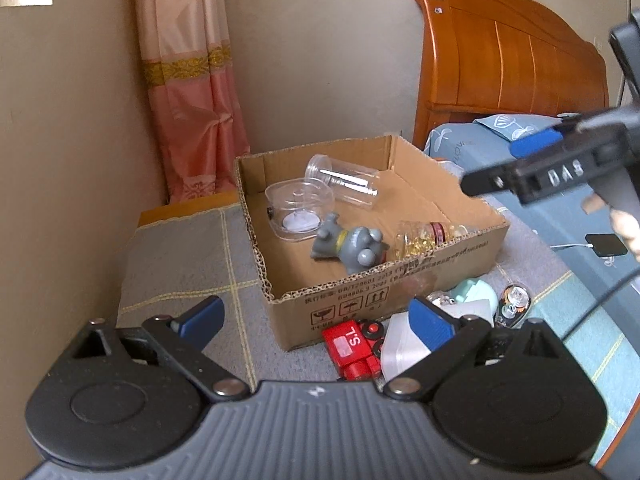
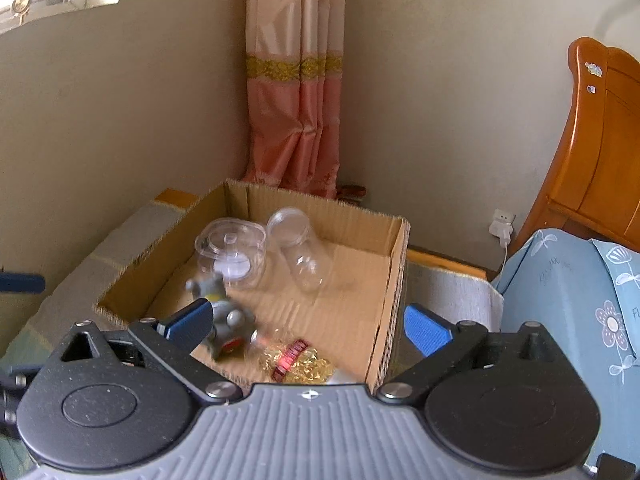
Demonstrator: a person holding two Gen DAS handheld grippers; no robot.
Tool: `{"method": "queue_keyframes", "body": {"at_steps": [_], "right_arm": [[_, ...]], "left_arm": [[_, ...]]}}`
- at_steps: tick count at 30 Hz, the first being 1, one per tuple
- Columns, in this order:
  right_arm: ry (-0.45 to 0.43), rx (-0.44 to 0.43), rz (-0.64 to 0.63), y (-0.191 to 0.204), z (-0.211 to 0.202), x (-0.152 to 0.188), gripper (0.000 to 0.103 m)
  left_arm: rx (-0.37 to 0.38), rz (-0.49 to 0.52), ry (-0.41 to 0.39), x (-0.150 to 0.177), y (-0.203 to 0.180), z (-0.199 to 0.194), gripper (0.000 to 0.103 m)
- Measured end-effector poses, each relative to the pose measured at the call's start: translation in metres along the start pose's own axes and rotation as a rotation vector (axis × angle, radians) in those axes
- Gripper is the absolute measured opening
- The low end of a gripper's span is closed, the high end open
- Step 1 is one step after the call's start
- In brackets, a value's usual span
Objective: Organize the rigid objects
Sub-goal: 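Drop the elephant into the box with the left tool while the right tool drops the capsule bottle in, then grasp the white plastic bottle with the left tool and lift it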
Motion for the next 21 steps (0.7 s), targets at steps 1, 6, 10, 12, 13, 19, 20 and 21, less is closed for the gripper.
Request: {"method": "queue_keyframes", "body": {"at_steps": [1,6,10,12,13,19,20,21], "right_arm": [[0.006,0.005,-0.003,0.001,-0.002,0.004,0.103],[0.017,0.024,-0.007,0.004,-0.012,0.026,0.103],[-0.005,0.029,0.016,0.005,-0.023,0.043,0.103],[-0.013,0.035,0.034,0.004,-0.026,0.053,0.103],[-0.015,0.034,0.045,0.004,-0.028,0.058,0.103],[0.022,0.067,0.053,0.005,-0.019,0.103,0.103],[0.036,0.061,0.061,0.006,-0.016,0.111,0.103],[0.046,0.054,0.070,0.006,-0.013,0.119,0.103]], "left_arm": [[0.000,0.001,0.001,0.001,-0.001,-0.001,0.098],[0.005,0.001,-0.001,0.005,-0.005,-0.005,0.098],[0.001,0.000,-0.004,0.010,-0.007,-0.010,0.098],[0.008,0.000,-0.005,0.014,-0.009,-0.013,0.098],[0.013,0.000,-0.006,0.015,-0.010,-0.014,0.099],[0.089,0.004,0.002,0.026,-0.027,-0.017,0.102],[0.105,0.010,0.008,0.028,-0.031,-0.017,0.102],[0.116,0.015,0.012,0.030,-0.034,-0.017,0.102]]}}
Point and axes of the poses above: each gripper's, at about its wrist camera, not at the fingertips, and z roughly the way its jaws point, y to its left, x to its underside, the point moved 9 cm from there along z, roughly the way its jaws point, and after that the axes turned 9 degrees about -x, right-handed, at the moved point
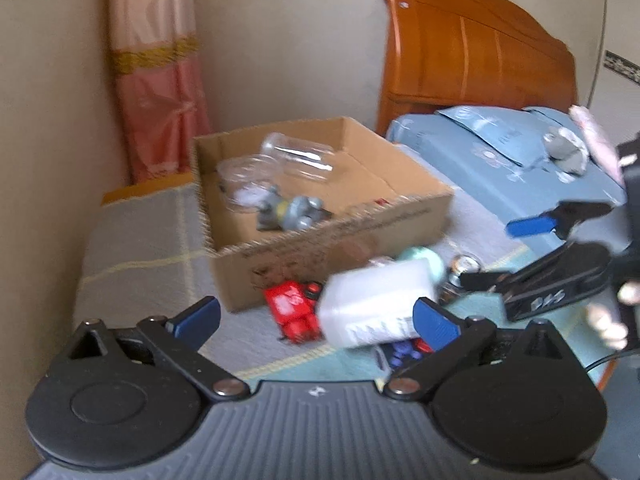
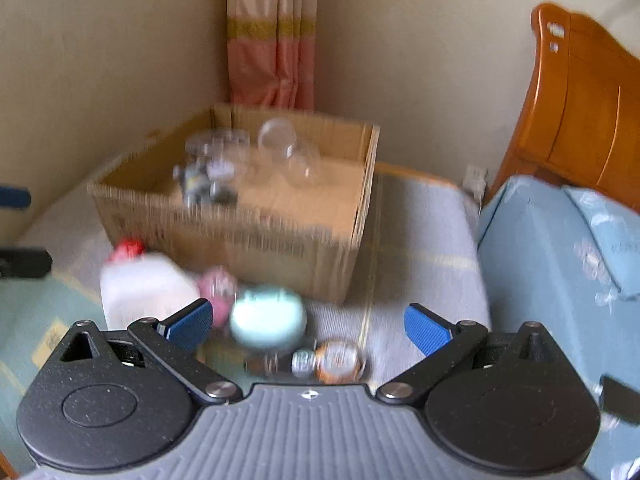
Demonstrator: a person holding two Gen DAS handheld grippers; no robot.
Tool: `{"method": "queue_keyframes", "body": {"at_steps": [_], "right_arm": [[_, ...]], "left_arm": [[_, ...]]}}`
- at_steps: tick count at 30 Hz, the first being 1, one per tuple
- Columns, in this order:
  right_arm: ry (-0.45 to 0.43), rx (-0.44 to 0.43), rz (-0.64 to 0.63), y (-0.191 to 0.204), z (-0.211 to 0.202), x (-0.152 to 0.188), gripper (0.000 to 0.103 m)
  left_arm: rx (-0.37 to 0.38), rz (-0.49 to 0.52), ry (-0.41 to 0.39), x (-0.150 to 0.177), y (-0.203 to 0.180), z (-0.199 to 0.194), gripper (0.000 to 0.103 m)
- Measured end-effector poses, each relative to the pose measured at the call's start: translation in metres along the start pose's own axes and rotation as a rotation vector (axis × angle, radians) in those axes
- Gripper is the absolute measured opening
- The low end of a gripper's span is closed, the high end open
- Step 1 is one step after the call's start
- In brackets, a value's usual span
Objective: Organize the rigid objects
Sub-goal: 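Grasp the white plastic bottle with the left tool and lift it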
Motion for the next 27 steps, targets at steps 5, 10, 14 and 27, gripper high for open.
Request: {"method": "queue_keyframes", "body": {"at_steps": [5,10,14,27], "right_arm": [[0.048,0.009,0.013,0.000,0.019,0.031,0.103],[0.062,0.011,0.020,-0.003,0.034,0.051,0.103],[0.039,-0.017,0.042,-0.006,0.033,0.051,0.103],[0.013,-0.050,0.006,-0.007,0.034,0.049,0.103]], "left_arm": [[0.055,-0.001,0.011,0.003,-0.015,0.001,0.102],[0.111,-0.017,0.047,0.005,-0.025,0.013,0.102],[0.139,-0.016,0.078,0.008,-0.031,0.027,0.102],[0.233,-0.059,0.171,0.010,-0.037,0.065,0.099]]}}
Point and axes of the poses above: each gripper's, at about its wrist camera, not at the fingertips, and z roughly the way its jaws point, y to its left, x to its underside, the point moved 9 cm from there along z, roughly the way its jaws point, and after that the axes turned 9 degrees about -x, right-handed, at the moved point
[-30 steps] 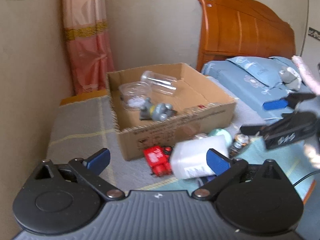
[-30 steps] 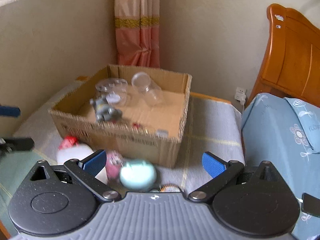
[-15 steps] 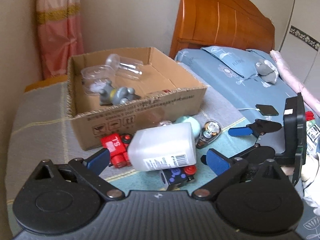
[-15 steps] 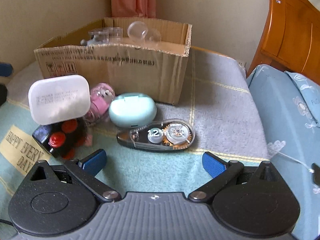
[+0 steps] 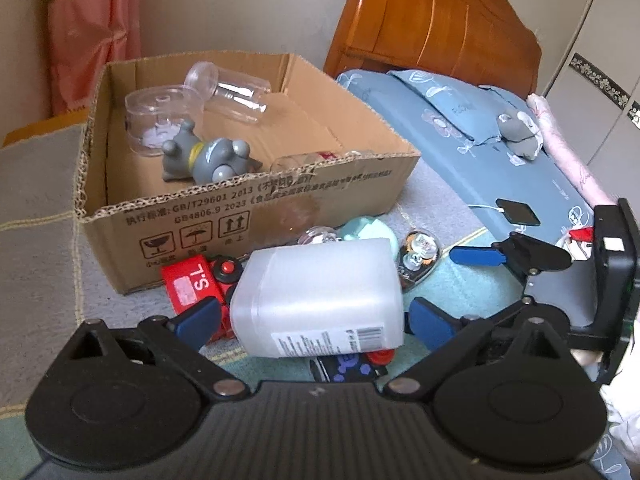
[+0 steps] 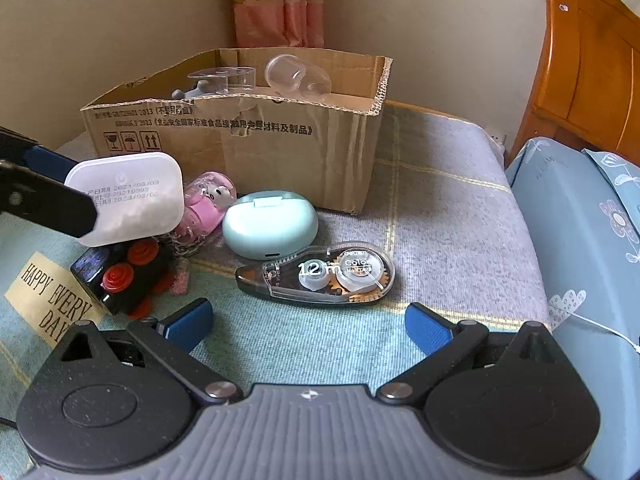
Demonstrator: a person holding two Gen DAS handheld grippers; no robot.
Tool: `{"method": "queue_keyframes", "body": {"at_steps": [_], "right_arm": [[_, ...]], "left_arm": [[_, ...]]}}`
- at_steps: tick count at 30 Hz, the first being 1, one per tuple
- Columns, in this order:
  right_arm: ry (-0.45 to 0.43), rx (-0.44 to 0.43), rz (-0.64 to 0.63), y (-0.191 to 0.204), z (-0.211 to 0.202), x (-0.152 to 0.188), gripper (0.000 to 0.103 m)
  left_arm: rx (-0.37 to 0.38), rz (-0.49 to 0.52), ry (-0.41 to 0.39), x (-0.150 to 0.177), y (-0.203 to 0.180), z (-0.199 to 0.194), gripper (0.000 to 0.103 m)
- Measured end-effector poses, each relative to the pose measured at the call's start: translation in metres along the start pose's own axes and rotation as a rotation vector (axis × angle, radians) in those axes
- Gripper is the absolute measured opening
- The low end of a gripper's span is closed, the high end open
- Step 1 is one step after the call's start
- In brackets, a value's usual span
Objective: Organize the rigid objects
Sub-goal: 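Grasp the white plastic bottle with the left tool and lift it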
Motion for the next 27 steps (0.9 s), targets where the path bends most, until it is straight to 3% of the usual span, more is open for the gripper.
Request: {"method": "queue_keyframes", "body": {"at_steps": [5,14,27], "right_arm": [[-0.008,-0.013,-0.015,0.000,0.002,-0.002,0.103],[-0.016,-0.023,-0.026,-0.001,0.009,-0.010,0.103],[-0.016,-0.028,-0.031,0.000,0.011,-0.011,0.103]], "left_arm": [[0.020,-0.003,0.001,-0.004,-0.002,0.004,0.098],[0.008,-0.004,-0.008,-0.009,-0.002,0.003,0.086],[-0.041,0.011,-0.062,0.003,0.000,-0.032,0.084]]}}
Point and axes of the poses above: each gripper's, at about its wrist camera, not at the fingertips, and z roughly the way its jaws point, y to its left, x to its underside, the point moved 9 cm from there along z, roughly the way its jaws point, and after that the axes turned 9 degrees about -x, right-handed, at the moved point
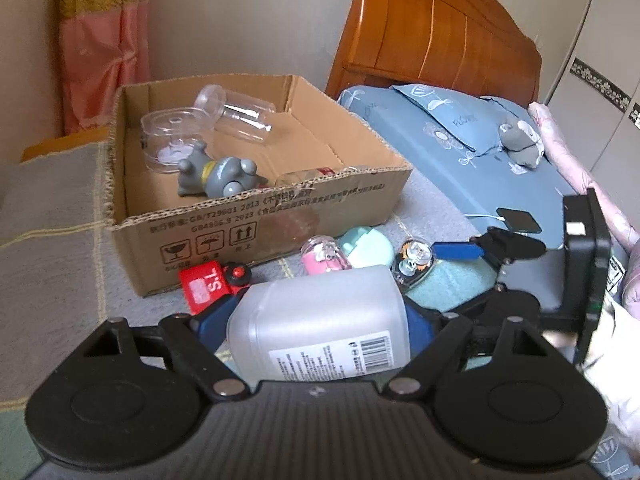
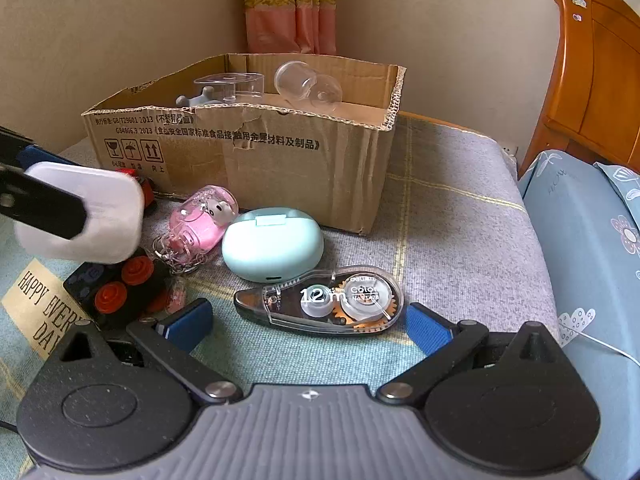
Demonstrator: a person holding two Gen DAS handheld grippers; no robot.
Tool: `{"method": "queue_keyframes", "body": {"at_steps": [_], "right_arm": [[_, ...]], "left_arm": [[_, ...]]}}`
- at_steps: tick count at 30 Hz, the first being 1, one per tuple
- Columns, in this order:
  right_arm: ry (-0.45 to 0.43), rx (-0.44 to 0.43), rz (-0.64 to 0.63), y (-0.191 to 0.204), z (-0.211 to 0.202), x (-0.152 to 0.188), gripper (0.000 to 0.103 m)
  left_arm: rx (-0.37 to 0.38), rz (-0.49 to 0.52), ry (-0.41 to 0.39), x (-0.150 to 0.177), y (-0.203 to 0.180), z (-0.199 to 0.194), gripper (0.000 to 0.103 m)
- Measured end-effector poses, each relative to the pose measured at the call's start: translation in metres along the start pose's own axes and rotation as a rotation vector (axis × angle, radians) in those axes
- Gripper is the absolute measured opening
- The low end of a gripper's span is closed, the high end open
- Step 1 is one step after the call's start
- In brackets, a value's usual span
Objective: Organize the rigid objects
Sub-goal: 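Grasp the white plastic bottle with the left tool and lift it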
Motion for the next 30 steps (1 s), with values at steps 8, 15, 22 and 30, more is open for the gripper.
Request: {"method": "queue_keyframes", "body": {"at_steps": [8,15,22,30], "right_arm": [[-0.001,0.006,0.005,0.000,0.001,-0.002,0.103],[0.001,0.007,0.005,0.000,0.000,0.000,0.103],[0.008,0.005,0.003,0.000,0.000,-0.001,0.103],[0.016,-0.011,-0.011,0.000,0.002,-0.002,0.103]], "left_arm": [[-0.061,-0.001,0.011,0.025,0.009,-0.017,0.084],[-0.057,-0.026,0.066,0.056,0.017,-0.022,0.083],[-0.053,-0.022,0.106,0.071,0.014,-0.010,0.085],[-0.079,0.013,0.113,0.070,0.010,-0.004,0.086]]}}
Point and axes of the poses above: each gripper's, at about its wrist camera, not at the fingertips, and z roughly the way its jaws point, y to its left, x to its underside, the point moved 9 cm from there along z, roughly the way its jaws point, and after that the axes turned 9 degrees about -x, right-handed, at the moved point
